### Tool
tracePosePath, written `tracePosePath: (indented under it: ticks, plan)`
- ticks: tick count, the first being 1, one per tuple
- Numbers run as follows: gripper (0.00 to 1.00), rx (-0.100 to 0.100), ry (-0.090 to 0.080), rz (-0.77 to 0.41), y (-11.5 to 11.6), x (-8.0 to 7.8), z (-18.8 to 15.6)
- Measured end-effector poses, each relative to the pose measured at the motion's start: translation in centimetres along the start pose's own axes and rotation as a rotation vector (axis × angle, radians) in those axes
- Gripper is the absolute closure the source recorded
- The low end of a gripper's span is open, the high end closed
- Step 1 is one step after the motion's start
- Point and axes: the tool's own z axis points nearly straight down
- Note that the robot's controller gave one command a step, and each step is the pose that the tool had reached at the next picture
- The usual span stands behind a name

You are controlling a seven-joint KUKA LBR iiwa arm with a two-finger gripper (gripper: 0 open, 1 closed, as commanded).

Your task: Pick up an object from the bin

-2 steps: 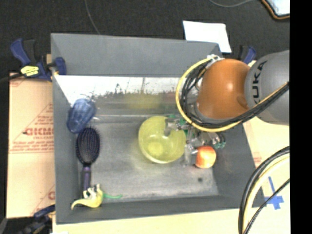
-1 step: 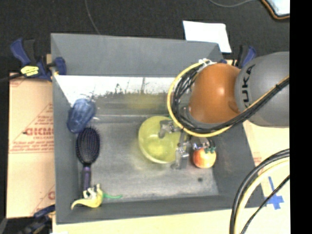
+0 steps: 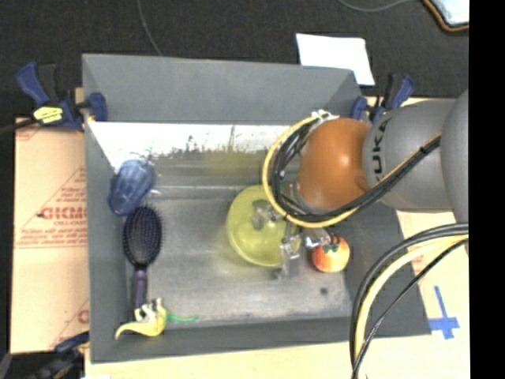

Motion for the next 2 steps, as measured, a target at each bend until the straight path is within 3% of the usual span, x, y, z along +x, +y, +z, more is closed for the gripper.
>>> tracePosePath:
  ticks: [1,2]
  plan:
    - [1.0,-0.001,-0.002,0.035,-0.91,2.92,-3.82]
    - [1.0,-0.001,-0.002,0.036,-0.94,2.93,-3.81]
